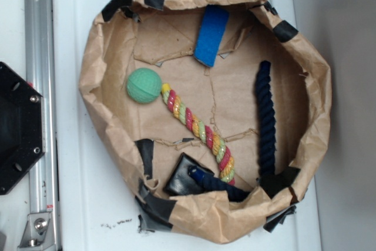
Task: Grab the blue rope.
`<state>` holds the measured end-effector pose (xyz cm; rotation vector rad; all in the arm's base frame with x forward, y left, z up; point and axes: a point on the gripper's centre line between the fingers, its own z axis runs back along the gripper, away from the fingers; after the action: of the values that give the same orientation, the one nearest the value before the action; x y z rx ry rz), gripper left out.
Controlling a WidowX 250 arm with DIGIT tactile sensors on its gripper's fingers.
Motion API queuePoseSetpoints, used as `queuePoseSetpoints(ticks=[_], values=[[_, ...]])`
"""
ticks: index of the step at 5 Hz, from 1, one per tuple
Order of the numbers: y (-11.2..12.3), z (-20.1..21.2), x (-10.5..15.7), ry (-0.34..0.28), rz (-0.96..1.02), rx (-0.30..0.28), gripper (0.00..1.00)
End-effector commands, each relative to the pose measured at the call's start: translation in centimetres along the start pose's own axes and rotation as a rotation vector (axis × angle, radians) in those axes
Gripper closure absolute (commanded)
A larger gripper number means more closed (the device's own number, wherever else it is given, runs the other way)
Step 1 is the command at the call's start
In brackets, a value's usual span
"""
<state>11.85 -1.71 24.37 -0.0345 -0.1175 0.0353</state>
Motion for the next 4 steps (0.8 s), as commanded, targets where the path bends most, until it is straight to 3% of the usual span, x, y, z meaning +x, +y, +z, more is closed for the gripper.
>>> queuePoseSetpoints(ticks=[1, 2, 3, 4], values=[[0.0, 0.0, 0.0, 0.0, 0.0, 0.0, 0.0], [0.2, -3.6, 4.6, -0.057, 0.165, -0.021, 0.0], [0.5, -6.8, 9.4, -0.159, 0.379, -0.069, 0.0], [1.0, -9.6, 11.8, -0.203, 0.516, -0.1, 0.0]])
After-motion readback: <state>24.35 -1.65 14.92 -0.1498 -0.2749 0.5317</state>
